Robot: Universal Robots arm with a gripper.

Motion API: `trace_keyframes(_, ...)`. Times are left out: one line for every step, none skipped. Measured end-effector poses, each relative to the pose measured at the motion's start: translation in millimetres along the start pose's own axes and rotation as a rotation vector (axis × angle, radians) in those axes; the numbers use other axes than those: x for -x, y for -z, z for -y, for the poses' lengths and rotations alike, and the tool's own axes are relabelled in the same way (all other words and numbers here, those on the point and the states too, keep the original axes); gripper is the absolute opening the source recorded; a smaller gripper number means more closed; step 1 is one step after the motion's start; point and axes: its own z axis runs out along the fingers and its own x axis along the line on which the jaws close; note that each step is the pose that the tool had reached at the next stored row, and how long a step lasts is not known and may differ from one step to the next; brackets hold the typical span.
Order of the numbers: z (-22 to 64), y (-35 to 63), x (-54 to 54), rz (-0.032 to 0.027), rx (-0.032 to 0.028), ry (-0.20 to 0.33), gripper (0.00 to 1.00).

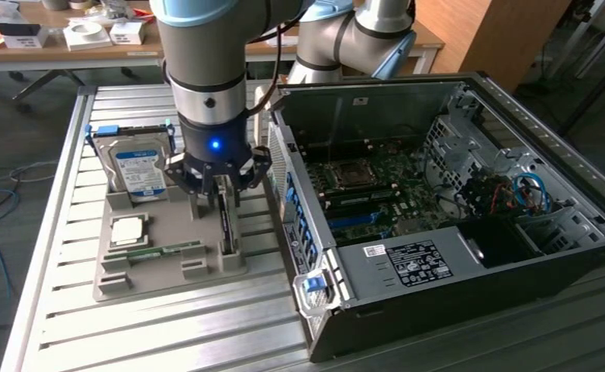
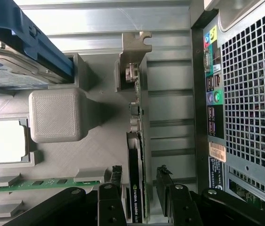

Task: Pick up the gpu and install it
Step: 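Pick up the gpu and move the gpu toward the slot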

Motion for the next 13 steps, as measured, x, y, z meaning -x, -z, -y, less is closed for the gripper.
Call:
trace_keyframes(0.0, -0.7, -0.1, 0.0002, 0.0002, 0.0, 0.43)
trace_keyframes(0.0, -1.8, -0.1, 0.0002, 0.0002, 0.0, 0.43)
trace_keyframes(0.1, -2.9, -0.2, 0.0001, 0.0001, 0.0, 0.43)
trace_keyframes(0.2, -3.6, -0.2, 0.0001, 0.0001, 0.0, 0.43)
trace_keyframes(0.2, -3.7, -0.2, 0.0, 0.0, 0.0, 0.43)
trace_keyframes(0.2, -3.7, -0.2, 0.0, 0.0001, 0.0, 0.43)
trace_keyframes(0.2, -3.7, -0.2, 0.0, 0.0, 0.0, 0.43)
trace_keyframes(0.2, -3.7, -0.2, -0.0001, -0.0001, 0.0, 0.43)
trace_keyframes(0.2, -4.0, -0.5, 0.0, 0.0, 0.0, 0.43)
trace_keyframes(0.2, -4.4, -1.1, 0.0002, 0.0001, 0.0, 0.43)
trace_keyframes(0.3, -4.8, -1.4, 0.0002, 0.0002, 0.0, 0.43)
trace_keyframes(0.3, -5.0, -1.5, 0.0001, 0.0001, 0.0, 0.43)
trace_keyframes(0.4, -5.1, -1.5, -0.0001, -0.0001, 0.0, 0.43)
